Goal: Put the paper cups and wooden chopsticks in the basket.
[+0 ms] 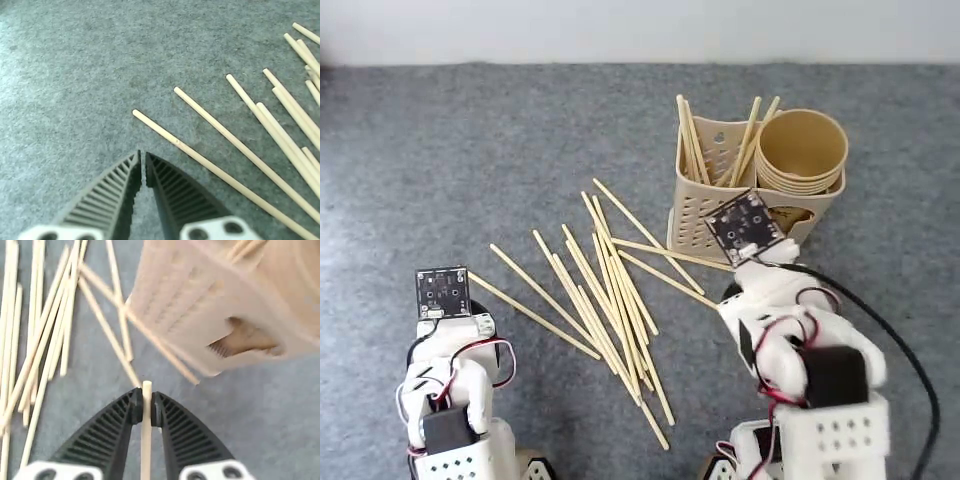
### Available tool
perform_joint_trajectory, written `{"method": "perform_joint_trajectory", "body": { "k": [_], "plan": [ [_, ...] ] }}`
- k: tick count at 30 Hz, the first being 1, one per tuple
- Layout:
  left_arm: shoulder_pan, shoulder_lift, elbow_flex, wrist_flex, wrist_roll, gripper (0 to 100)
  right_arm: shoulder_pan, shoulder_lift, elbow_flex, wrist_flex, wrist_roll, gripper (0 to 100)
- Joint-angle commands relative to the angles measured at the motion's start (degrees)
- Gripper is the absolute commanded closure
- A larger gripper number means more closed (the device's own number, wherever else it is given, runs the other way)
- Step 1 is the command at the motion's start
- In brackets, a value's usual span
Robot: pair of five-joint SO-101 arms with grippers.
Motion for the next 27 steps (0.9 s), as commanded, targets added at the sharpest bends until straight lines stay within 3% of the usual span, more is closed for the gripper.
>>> {"method": "perform_joint_trajectory", "body": {
  "k": [1,9,20,27],
  "plan": [
    [0.26,-0.70,-0.22,-0.97,-0.70,98,-0.75,-0.92,-11.60,0.84,-1.85,99.1],
    [0.26,-0.70,-0.22,-0.97,-0.70,98,-0.84,-0.84,-23.82,-11.47,-6.42,99.1],
    [0.26,-0.70,-0.22,-0.97,-0.70,98,-0.75,4.26,-24.26,-44.53,-19.78,99.1],
    [0.26,-0.70,-0.22,-0.97,-0.70,98,-0.48,14.29,-24.26,-62.37,-21.45,99.1]
  ]
}}
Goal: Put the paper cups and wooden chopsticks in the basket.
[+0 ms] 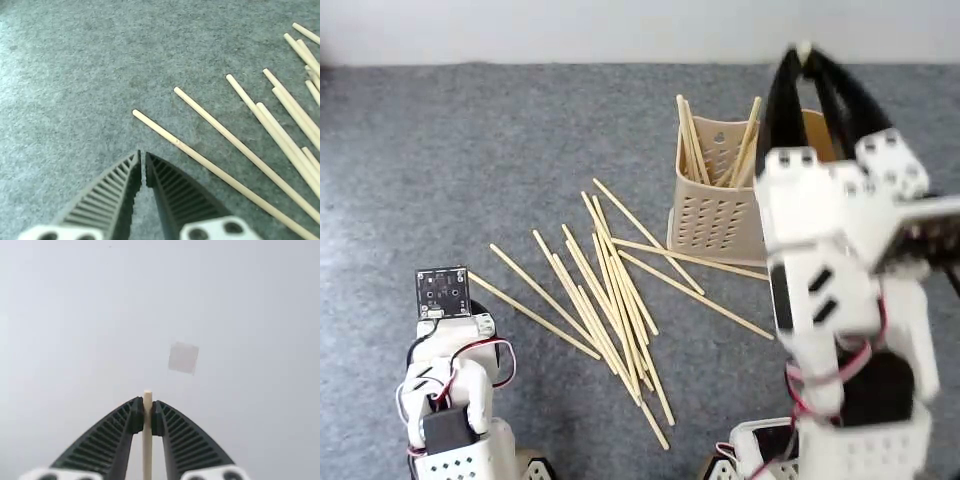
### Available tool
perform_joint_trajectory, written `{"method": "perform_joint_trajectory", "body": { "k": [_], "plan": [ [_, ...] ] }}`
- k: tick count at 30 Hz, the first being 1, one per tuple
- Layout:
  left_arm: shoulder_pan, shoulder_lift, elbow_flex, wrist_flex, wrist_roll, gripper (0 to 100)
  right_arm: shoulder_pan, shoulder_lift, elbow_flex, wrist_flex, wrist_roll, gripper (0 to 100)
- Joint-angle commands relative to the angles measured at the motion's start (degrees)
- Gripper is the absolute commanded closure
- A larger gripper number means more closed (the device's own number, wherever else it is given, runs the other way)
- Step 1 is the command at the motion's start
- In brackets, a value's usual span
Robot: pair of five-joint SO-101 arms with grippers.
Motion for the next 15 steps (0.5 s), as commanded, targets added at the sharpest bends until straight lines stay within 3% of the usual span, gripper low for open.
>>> {"method": "perform_joint_trajectory", "body": {
  "k": [1,9,11,15],
  "plan": [
    [0.26,-0.70,-0.22,-0.97,-0.70,98,0.22,4.70,-2.64,-8.40,-0.70,99.1],
    [0.26,-0.70,-0.22,-0.97,-0.70,98,1.27,14.81,1.05,-10.15,-0.53,98.3],
    [0.26,-0.70,-0.22,-0.97,-0.70,98,1.63,15.69,2.55,-10.07,-0.53,92.1],
    [0.26,-0.70,-0.22,-0.97,-0.70,98,1.71,15.16,4.04,-9.27,-0.62,69.5]
  ]
}}
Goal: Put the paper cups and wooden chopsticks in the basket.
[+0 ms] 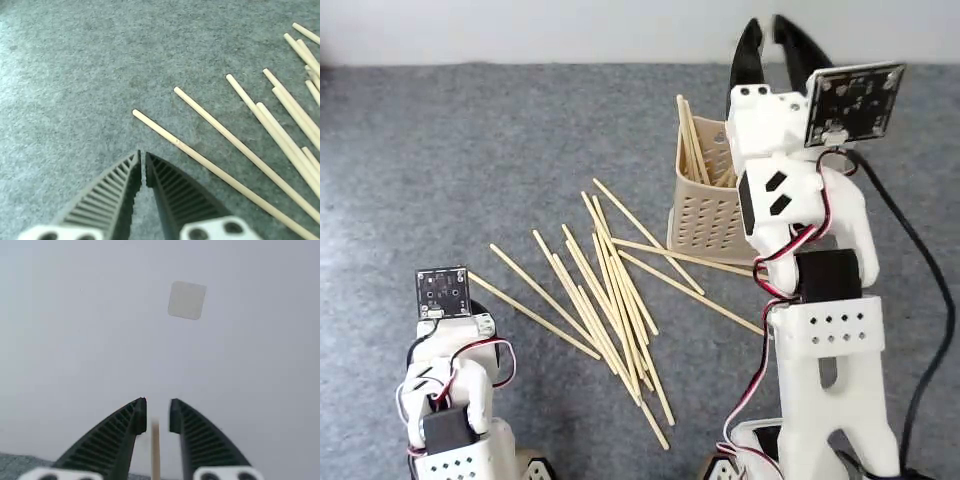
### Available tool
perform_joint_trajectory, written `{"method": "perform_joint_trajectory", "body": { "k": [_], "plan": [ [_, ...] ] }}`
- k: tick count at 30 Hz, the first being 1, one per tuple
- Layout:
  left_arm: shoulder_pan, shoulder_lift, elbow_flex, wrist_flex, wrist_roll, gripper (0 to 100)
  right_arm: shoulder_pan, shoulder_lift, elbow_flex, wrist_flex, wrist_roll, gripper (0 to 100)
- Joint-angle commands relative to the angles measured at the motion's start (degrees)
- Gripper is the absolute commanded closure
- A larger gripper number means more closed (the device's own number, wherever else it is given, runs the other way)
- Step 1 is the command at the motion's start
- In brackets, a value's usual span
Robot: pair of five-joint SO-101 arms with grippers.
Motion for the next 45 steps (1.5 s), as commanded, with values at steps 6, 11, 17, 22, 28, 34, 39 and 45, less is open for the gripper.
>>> {"method": "perform_joint_trajectory", "body": {
  "k": [6,11,17,22,28,34,39,45],
  "plan": [
    [0.26,-0.70,-0.22,-0.97,-0.70,98,-0.48,-7.96,-0.35,14.73,-0.79,69.5],
    [0.26,-0.70,-0.22,-0.97,-0.70,98,-1.01,-14.55,-0.26,33.19,-5.10,84.0],
    [0.26,-0.70,-0.22,-1.05,-0.70,98,-1.01,-17.27,2.81,46.64,-5.45,98.3],
    [0.26,-0.70,-0.22,-1.32,-0.70,98,-1.89,-17.71,14.95,45.76,-5.19,98.7],
    [0.35,-0.70,-0.75,-1.14,-0.35,98,-2.33,-17.71,24.70,49.19,-5.63,99.0],
    [-0.09,-0.70,-5.32,2.29,3.96,98,-2.33,-17.71,26.55,61.14,-5.27,99.0],
    [-6.15,-0.70,-15.08,10.46,13.45,86,-2.24,-17.71,29.63,65.98,-5.19,99.0],
    [-6.24,-0.35,-20.00,10.73,14.07,82,-1.89,-17.80,40.26,58.33,-5.19,99.0]
  ]
}}
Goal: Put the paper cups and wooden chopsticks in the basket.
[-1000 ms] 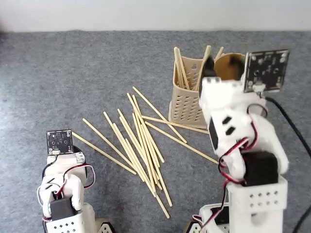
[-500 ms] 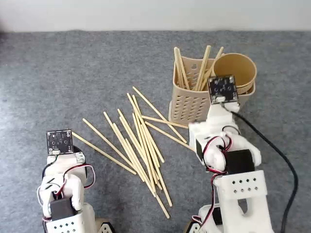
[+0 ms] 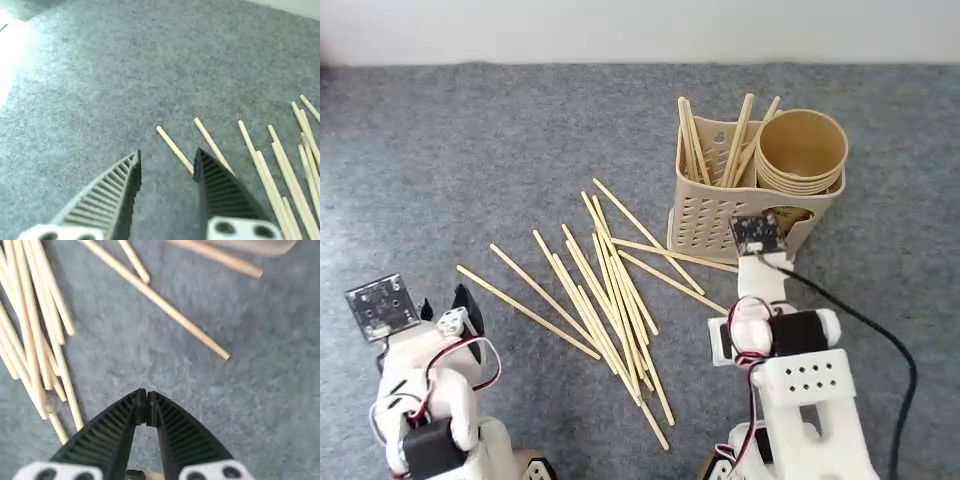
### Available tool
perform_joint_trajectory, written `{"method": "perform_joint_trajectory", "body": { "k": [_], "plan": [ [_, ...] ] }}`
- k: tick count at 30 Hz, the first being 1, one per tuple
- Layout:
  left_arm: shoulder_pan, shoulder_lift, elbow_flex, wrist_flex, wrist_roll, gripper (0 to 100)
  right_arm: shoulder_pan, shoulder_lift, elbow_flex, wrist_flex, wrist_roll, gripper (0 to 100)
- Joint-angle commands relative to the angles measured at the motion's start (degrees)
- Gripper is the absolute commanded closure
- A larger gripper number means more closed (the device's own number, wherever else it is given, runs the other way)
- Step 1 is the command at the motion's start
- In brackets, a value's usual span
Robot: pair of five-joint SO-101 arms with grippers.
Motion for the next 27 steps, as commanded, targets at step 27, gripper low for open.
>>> {"method": "perform_joint_trajectory", "body": {
  "k": [27],
  "plan": [
    [6.95,33.67,-24.40,5.10,-2.55,83,4.70,-49.80,33.41,-6.73,-0.09,98.7]
  ]
}}
